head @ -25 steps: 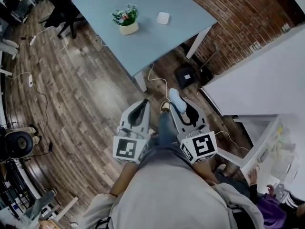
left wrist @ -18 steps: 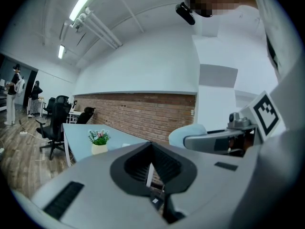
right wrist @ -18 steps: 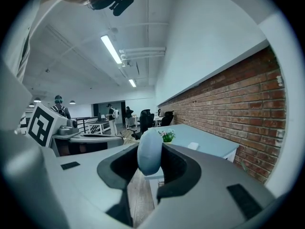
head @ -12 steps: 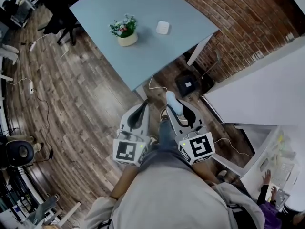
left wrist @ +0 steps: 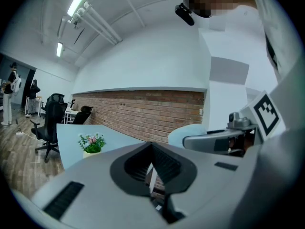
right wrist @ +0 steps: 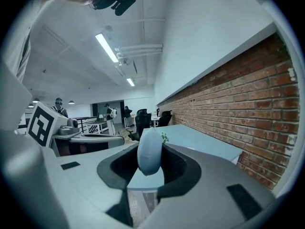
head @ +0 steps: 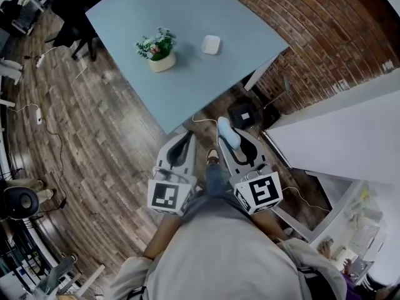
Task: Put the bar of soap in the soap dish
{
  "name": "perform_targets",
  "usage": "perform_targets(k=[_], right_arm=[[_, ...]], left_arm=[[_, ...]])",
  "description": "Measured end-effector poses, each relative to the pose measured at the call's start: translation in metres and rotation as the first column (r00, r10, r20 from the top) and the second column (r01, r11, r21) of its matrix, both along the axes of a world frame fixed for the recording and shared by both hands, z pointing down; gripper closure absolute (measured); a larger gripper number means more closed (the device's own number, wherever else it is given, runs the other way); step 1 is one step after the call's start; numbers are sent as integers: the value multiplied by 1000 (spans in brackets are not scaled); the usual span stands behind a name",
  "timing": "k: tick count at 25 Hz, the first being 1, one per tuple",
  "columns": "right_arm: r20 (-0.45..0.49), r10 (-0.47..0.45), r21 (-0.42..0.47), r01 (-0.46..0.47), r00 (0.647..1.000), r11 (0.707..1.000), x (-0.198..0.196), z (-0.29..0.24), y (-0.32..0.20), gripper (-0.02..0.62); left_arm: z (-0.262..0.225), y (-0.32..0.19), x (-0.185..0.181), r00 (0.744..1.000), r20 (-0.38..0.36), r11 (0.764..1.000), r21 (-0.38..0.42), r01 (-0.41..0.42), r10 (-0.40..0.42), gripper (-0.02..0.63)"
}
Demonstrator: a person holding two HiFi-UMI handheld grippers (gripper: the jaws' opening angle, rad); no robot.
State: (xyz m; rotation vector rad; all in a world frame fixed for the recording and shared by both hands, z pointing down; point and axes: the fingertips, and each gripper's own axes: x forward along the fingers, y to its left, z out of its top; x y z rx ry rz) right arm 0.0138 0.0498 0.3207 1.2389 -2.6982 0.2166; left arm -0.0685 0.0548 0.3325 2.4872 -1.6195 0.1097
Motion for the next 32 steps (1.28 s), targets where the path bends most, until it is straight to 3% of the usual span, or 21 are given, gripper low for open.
perform_targets(k=[19, 32], right_arm=[[55, -47, 21, 45, 997, 999, 31, -6, -86, 466], [65, -61, 0, 61, 996, 998, 14, 0, -102, 466]], left_arm=[[-3, -84, 45, 999, 34, 1000, 2, -5, 5, 603], [0, -91, 26, 998, 61, 1000, -1, 22, -22, 603]])
